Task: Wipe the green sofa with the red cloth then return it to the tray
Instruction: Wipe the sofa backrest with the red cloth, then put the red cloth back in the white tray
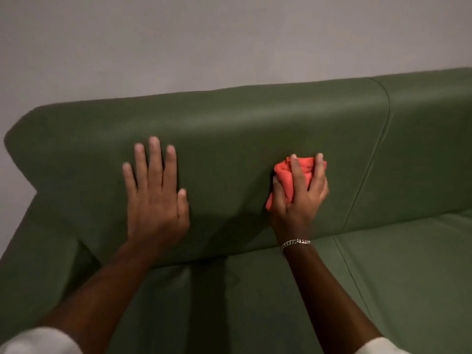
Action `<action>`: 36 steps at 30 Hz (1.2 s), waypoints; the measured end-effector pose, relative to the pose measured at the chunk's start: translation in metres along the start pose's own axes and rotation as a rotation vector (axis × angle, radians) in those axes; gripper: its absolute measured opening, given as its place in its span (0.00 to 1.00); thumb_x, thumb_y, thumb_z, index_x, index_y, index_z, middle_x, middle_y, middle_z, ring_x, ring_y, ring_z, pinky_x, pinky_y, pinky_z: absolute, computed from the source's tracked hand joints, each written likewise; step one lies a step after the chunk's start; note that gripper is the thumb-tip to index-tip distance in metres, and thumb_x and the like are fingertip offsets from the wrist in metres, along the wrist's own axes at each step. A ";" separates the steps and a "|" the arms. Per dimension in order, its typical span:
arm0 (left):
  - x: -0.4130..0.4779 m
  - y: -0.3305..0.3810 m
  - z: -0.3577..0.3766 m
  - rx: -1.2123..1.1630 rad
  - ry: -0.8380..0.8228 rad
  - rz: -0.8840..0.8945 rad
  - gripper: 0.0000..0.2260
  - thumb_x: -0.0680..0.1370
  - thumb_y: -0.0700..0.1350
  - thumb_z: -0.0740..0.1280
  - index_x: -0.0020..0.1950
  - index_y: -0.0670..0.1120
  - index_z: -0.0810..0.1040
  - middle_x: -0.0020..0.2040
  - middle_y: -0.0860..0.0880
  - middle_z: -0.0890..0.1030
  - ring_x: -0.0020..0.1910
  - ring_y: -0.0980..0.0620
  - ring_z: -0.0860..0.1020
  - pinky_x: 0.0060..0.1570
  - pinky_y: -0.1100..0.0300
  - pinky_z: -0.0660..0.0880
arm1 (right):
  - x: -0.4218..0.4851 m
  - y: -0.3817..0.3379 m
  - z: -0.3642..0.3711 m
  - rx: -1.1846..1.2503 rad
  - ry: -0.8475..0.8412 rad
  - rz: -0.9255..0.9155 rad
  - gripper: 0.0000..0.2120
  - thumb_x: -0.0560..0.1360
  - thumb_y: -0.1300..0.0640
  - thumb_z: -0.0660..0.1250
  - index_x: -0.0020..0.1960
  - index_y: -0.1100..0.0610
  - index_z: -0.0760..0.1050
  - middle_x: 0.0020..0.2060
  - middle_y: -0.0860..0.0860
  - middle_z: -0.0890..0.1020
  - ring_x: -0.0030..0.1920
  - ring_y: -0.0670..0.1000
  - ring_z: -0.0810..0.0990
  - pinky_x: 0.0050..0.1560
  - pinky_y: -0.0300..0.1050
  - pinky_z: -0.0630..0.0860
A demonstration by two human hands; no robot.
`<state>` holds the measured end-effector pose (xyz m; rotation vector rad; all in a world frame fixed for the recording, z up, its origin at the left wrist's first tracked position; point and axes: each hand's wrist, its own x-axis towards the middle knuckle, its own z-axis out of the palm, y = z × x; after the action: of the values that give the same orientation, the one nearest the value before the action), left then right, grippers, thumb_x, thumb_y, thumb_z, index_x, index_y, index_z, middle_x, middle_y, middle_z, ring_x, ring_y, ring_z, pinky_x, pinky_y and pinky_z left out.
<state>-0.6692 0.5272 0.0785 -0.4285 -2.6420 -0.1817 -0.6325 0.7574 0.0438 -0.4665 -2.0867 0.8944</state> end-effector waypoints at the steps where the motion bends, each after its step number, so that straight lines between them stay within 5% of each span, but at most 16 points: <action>1: -0.019 0.010 0.003 -0.120 -0.017 -0.020 0.33 0.77 0.47 0.57 0.81 0.41 0.52 0.82 0.39 0.47 0.81 0.37 0.44 0.78 0.40 0.45 | -0.003 -0.005 -0.007 0.086 -0.049 0.033 0.23 0.75 0.52 0.70 0.70 0.47 0.73 0.78 0.57 0.62 0.75 0.60 0.62 0.75 0.54 0.61; 3: -0.049 0.035 0.001 -0.603 -0.109 -0.152 0.27 0.79 0.46 0.57 0.79 0.43 0.60 0.82 0.42 0.50 0.82 0.43 0.46 0.79 0.48 0.48 | -0.017 -0.023 -0.018 0.254 -0.185 0.064 0.24 0.74 0.46 0.70 0.70 0.42 0.71 0.78 0.51 0.63 0.76 0.51 0.63 0.74 0.45 0.63; 6: -0.079 0.070 -0.035 -1.513 -0.282 -0.677 0.21 0.79 0.57 0.59 0.70 0.52 0.72 0.75 0.45 0.72 0.72 0.51 0.71 0.72 0.54 0.67 | -0.046 -0.063 -0.037 0.444 -0.423 0.117 0.26 0.72 0.39 0.68 0.69 0.42 0.72 0.76 0.47 0.66 0.76 0.43 0.64 0.74 0.42 0.64; 10: -0.130 0.067 -0.078 -1.859 -0.119 -0.994 0.19 0.76 0.53 0.60 0.57 0.46 0.85 0.58 0.46 0.85 0.58 0.52 0.83 0.54 0.59 0.81 | -0.097 -0.102 -0.063 0.636 -0.713 0.228 0.25 0.78 0.39 0.58 0.73 0.43 0.67 0.75 0.42 0.68 0.77 0.40 0.62 0.77 0.46 0.62; 14: -0.203 0.034 -0.117 -1.815 0.058 -1.214 0.13 0.71 0.41 0.66 0.53 0.40 0.84 0.49 0.42 0.87 0.46 0.49 0.85 0.48 0.55 0.82 | -0.158 -0.123 -0.081 0.780 -0.963 0.505 0.28 0.74 0.62 0.72 0.71 0.48 0.68 0.64 0.47 0.80 0.62 0.44 0.81 0.60 0.41 0.79; 17: -0.269 0.009 -0.148 -1.774 0.170 -1.386 0.15 0.70 0.40 0.67 0.54 0.37 0.81 0.46 0.41 0.87 0.41 0.49 0.85 0.43 0.55 0.83 | -0.208 -0.153 -0.085 0.748 -1.099 0.639 0.24 0.70 0.69 0.74 0.64 0.55 0.75 0.54 0.55 0.84 0.47 0.41 0.84 0.48 0.34 0.79; 21: -0.353 -0.019 -0.199 -1.709 0.377 -1.542 0.16 0.71 0.42 0.67 0.56 0.37 0.81 0.50 0.39 0.87 0.43 0.48 0.86 0.40 0.56 0.84 | -0.282 -0.209 -0.097 0.687 -1.273 0.539 0.16 0.69 0.66 0.76 0.56 0.60 0.82 0.47 0.56 0.87 0.44 0.49 0.84 0.51 0.47 0.81; 25: -0.449 -0.047 -0.256 -1.587 0.645 -1.623 0.21 0.71 0.46 0.69 0.64 0.44 0.78 0.58 0.42 0.85 0.56 0.43 0.84 0.51 0.50 0.83 | -0.381 -0.280 -0.111 0.668 -1.436 0.436 0.10 0.67 0.61 0.79 0.48 0.57 0.84 0.42 0.53 0.88 0.43 0.50 0.85 0.45 0.43 0.82; 30: -0.580 -0.096 -0.299 -1.217 1.048 -1.803 0.17 0.72 0.45 0.71 0.59 0.38 0.80 0.55 0.39 0.85 0.53 0.41 0.84 0.55 0.48 0.81 | -0.541 -0.365 -0.123 0.590 -1.664 0.197 0.07 0.67 0.54 0.79 0.42 0.54 0.84 0.36 0.47 0.86 0.39 0.47 0.83 0.43 0.44 0.81; 33: -0.655 -0.138 -0.293 -1.014 1.137 -1.938 0.11 0.74 0.43 0.73 0.52 0.39 0.83 0.50 0.38 0.86 0.49 0.40 0.85 0.49 0.49 0.82 | -0.631 -0.390 -0.107 0.489 -1.747 -0.003 0.06 0.68 0.51 0.77 0.38 0.52 0.84 0.32 0.44 0.83 0.37 0.46 0.81 0.40 0.37 0.77; 36: -0.714 -0.186 -0.265 -0.866 1.089 -2.006 0.09 0.74 0.42 0.74 0.50 0.39 0.83 0.47 0.39 0.86 0.46 0.37 0.85 0.47 0.46 0.83 | -0.717 -0.394 -0.077 0.357 -1.793 -0.104 0.10 0.71 0.53 0.75 0.40 0.61 0.84 0.36 0.57 0.86 0.40 0.56 0.82 0.46 0.45 0.77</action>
<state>-0.0147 0.1084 -0.0227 1.6328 -0.8480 -1.4908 -0.1420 0.1009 -0.0149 1.0781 -3.1644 1.9315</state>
